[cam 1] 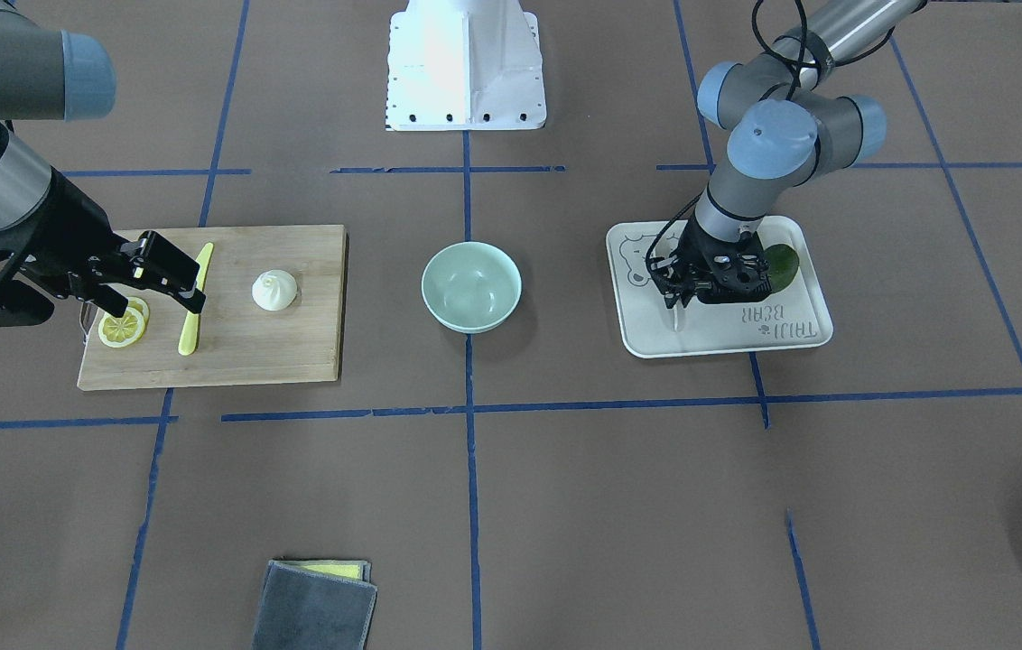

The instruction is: Put spoon and bun in bowl

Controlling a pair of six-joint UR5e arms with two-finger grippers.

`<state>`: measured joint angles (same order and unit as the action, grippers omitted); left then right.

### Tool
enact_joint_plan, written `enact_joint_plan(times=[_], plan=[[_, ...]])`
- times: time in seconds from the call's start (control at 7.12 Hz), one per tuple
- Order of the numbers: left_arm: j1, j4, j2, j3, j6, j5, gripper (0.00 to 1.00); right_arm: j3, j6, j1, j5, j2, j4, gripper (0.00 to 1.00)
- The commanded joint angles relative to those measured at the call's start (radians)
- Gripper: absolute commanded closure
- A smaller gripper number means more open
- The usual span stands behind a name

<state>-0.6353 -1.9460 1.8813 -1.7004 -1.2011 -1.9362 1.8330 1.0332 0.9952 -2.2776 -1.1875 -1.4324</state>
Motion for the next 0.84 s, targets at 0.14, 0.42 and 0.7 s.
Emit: enact_joint_plan(times=[0.14, 0.42, 0.7], plan=[[-0.006, 0.189, 0.042, -0.134, 0.006, -0.004, 1.0, 0.015, 0.114, -0.16, 0.18, 0.011, 0.007, 0.0], [-0.026, 0.187, 0.113, -0.12, -0.008, -0.012, 1.0, 0.023, 0.134, -0.277, 0.306, -0.03, 0.012, 0.0], [-0.04, 0.174, 0.207, -0.098, -0.115, -0.015, 1.0, 0.014, 0.134, -0.341, 0.348, -0.067, 0.012, 0.0]])
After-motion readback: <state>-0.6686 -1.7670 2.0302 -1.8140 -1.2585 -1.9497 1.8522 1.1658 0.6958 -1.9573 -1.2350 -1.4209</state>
